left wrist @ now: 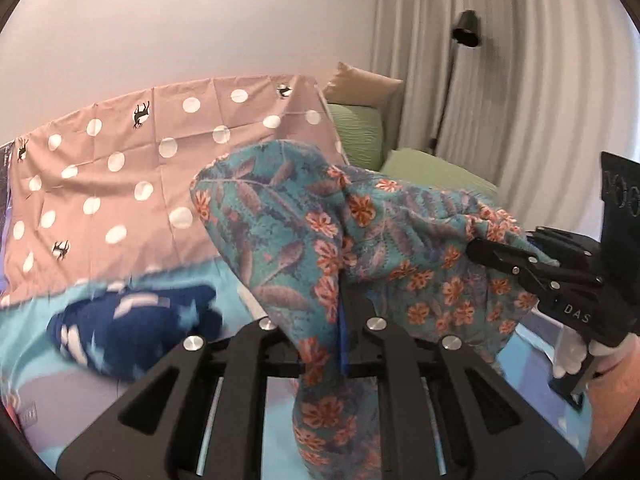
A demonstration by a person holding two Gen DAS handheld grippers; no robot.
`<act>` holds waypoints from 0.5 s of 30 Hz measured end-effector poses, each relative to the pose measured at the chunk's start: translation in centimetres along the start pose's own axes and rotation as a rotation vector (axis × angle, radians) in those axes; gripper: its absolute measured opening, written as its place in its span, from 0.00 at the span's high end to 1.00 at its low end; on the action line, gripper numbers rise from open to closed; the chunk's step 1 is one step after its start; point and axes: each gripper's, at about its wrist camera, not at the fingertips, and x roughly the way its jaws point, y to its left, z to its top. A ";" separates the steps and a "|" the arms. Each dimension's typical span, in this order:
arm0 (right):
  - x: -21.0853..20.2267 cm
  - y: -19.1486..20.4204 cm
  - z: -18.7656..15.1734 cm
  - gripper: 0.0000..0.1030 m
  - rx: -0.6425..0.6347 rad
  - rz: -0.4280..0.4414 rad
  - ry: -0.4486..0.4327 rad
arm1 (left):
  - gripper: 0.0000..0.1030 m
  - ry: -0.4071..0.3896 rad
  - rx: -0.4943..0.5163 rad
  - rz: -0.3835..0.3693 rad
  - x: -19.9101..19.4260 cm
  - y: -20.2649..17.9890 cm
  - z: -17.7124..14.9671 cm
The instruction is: Fold small clothes
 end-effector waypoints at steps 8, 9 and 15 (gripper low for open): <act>13.3 -7.4 -4.9 0.59 0.083 -0.376 0.196 | 0.26 0.220 -0.004 0.383 15.8 6.7 -1.7; 13.0 -7.4 -6.3 0.59 0.091 -0.347 0.199 | 0.26 0.228 -0.018 0.361 15.8 7.2 -2.7; 5.5 -3.9 -12.5 0.36 0.103 -0.281 0.168 | 0.24 0.241 -0.038 0.208 9.8 6.2 -9.1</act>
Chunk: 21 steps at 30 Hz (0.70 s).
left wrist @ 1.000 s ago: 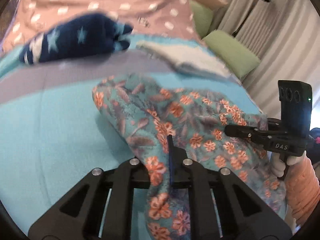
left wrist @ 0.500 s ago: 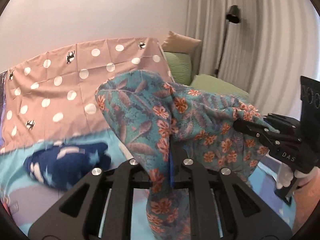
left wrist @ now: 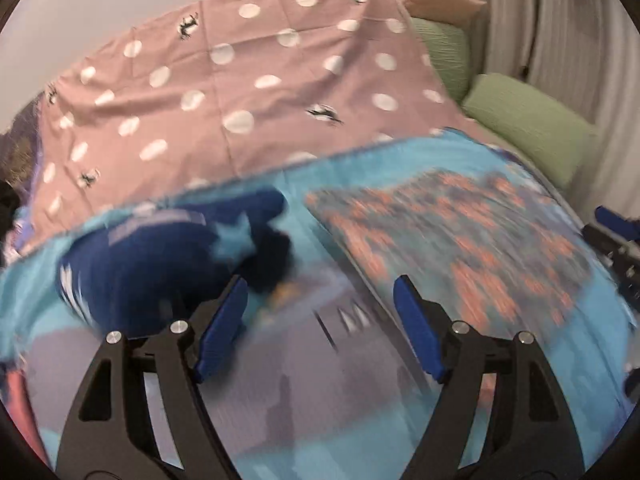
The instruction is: Fold small clothes
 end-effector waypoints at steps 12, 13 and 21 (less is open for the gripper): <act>-21.8 5.2 -7.3 0.02 0.126 -0.071 -0.199 | 0.02 -0.186 -0.003 -0.013 -19.1 -7.7 -8.8; -23.1 5.3 -7.8 0.02 0.124 -0.076 -0.187 | 0.02 -0.172 -0.013 0.018 -20.1 -8.0 -9.2; -28.7 4.1 -9.7 0.02 0.263 -0.054 -0.146 | 0.02 -0.204 -0.049 0.014 -27.6 -9.2 -13.4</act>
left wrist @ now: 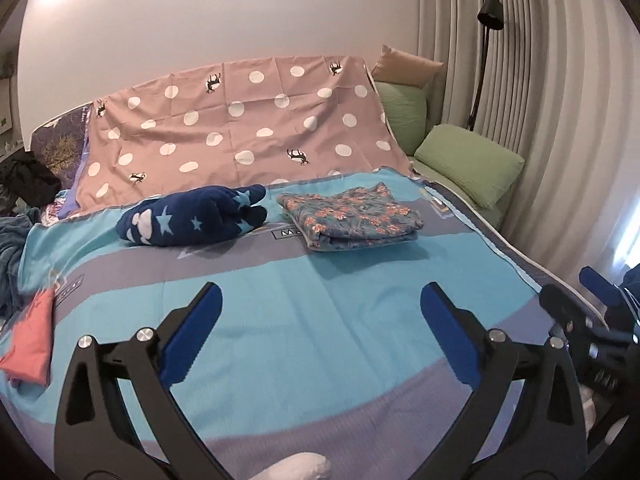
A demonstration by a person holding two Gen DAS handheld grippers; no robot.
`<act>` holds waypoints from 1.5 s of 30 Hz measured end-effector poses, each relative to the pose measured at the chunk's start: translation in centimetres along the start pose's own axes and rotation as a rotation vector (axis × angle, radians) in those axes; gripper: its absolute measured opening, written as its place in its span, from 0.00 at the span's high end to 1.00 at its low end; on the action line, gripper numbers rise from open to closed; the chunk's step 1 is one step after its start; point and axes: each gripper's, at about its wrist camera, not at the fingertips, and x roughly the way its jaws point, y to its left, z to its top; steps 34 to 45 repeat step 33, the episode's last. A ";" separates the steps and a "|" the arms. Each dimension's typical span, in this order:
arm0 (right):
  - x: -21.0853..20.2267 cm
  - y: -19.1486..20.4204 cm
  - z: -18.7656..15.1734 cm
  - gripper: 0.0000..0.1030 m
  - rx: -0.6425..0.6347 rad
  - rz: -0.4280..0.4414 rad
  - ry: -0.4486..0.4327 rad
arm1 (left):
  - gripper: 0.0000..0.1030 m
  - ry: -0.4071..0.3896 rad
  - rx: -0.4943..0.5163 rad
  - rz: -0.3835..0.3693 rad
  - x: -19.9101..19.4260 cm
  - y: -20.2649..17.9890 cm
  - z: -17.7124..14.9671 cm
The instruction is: Fold small clothes
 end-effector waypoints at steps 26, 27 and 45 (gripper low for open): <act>-3.4 0.8 -1.1 0.02 0.031 -0.007 0.017 | 0.02 0.000 0.067 0.008 -5.7 -1.7 -4.0; -3.5 0.7 -1.2 0.02 0.030 -0.010 0.016 | 0.02 0.004 0.069 0.009 -5.5 -1.8 -4.1; -3.4 0.3 -1.3 0.02 0.032 -0.018 0.020 | 0.02 0.017 0.086 0.020 -5.0 -1.9 -4.7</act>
